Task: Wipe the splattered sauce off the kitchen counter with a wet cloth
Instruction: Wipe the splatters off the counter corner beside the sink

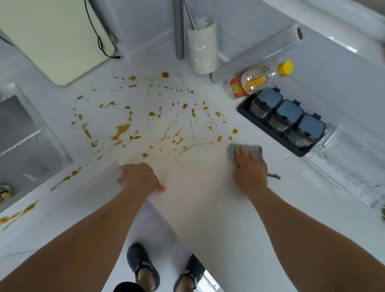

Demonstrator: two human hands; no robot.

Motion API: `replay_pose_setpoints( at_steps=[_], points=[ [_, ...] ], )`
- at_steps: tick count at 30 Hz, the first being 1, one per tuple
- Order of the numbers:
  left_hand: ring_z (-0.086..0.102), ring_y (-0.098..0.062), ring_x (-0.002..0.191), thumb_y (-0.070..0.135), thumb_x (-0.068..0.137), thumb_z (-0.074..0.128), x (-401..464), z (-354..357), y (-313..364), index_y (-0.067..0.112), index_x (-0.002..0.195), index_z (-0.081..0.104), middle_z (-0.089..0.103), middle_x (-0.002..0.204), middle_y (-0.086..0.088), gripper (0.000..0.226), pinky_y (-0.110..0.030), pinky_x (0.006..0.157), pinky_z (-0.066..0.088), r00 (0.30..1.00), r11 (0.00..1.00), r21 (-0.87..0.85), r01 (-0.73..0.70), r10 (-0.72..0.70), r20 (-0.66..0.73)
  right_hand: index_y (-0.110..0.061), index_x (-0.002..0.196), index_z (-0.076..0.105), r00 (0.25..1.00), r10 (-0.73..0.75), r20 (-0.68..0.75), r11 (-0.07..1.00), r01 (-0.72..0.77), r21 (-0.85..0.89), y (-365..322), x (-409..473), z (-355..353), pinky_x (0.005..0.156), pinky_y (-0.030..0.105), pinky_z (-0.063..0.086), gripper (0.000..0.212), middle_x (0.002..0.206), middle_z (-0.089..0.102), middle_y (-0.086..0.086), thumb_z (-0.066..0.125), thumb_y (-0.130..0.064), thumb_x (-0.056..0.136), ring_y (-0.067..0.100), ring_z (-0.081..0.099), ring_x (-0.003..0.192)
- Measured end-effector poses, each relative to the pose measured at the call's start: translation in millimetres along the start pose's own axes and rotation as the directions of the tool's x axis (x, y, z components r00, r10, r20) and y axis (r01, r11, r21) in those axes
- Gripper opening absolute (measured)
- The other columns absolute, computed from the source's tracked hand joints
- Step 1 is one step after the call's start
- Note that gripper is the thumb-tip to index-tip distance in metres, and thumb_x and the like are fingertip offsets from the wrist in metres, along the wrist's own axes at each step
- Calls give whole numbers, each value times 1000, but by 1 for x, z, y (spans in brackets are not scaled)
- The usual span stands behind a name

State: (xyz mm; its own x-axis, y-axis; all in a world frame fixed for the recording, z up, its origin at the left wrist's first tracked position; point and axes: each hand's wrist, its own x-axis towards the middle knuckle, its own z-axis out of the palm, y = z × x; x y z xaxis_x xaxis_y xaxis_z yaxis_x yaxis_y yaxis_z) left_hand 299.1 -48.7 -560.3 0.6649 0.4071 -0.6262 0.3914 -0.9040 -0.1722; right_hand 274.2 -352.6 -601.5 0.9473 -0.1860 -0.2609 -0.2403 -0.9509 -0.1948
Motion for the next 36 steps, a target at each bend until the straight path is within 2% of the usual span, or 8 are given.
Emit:
replay_pose_setpoints(
  at_steps=[4,10,14,16,22,28,32,36],
  points=[
    [27,-47,152,63,69,87,5,0,2,7,149,42,39,157,-28,108,-55,113,39,998,998,6,-57,57,20,-19,158,24,997,72,-14,993,-71,91,-57,24,1,120,50,17,62,166,20,1,38,-17,97,26,11,154],
    [54,-41,131,75,49,90,1,-6,-6,17,113,61,66,128,-14,91,-53,101,52,994,990,-86,-110,111,9,-28,162,14,965,-242,103,968,233,94,-159,-10,22,124,46,7,74,170,6,-9,43,-12,95,17,-2,156],
    [56,-40,131,78,51,86,0,-4,-11,14,108,64,66,132,-19,88,-50,96,55,988,985,-75,-155,157,17,-34,159,24,922,-375,96,927,374,28,-115,-33,30,123,40,11,71,167,17,-14,46,-14,95,13,8,155],
    [52,-40,137,72,58,87,-1,-5,-12,13,114,64,63,137,-21,85,-47,98,54,984,980,-99,-173,176,15,-33,158,28,953,-299,46,954,299,-9,-79,-20,23,121,42,15,68,166,23,-12,46,-13,95,15,15,155],
    [53,-38,136,65,63,89,-1,-5,-13,18,80,51,68,127,-18,62,-36,83,51,986,980,-114,-166,165,-19,-22,155,29,1000,20,-21,999,-19,34,-67,34,-2,117,51,23,64,165,24,0,41,-14,93,27,17,152],
    [48,-38,140,76,57,87,0,-4,-14,17,111,61,66,131,-14,84,-42,102,51,984,980,-89,-177,176,-18,-30,157,24,949,-308,71,951,305,49,-175,-4,27,123,50,14,75,168,15,-7,48,-7,89,23,8,155],
    [50,-37,140,79,56,86,-2,-3,-18,17,81,54,66,133,-18,74,-42,94,56,984,979,-107,-176,175,-14,-35,154,37,813,-578,69,816,578,29,-133,-31,34,121,45,22,64,163,29,-14,51,-18,93,17,21,153],
    [40,-36,149,73,64,85,-4,0,-21,13,86,57,53,148,-27,69,-43,95,57,978,974,-95,-206,203,-42,-34,152,42,934,-357,-26,934,357,10,-52,-6,19,120,45,21,59,161,35,-11,47,-13,97,19,24,152]
  ],
)
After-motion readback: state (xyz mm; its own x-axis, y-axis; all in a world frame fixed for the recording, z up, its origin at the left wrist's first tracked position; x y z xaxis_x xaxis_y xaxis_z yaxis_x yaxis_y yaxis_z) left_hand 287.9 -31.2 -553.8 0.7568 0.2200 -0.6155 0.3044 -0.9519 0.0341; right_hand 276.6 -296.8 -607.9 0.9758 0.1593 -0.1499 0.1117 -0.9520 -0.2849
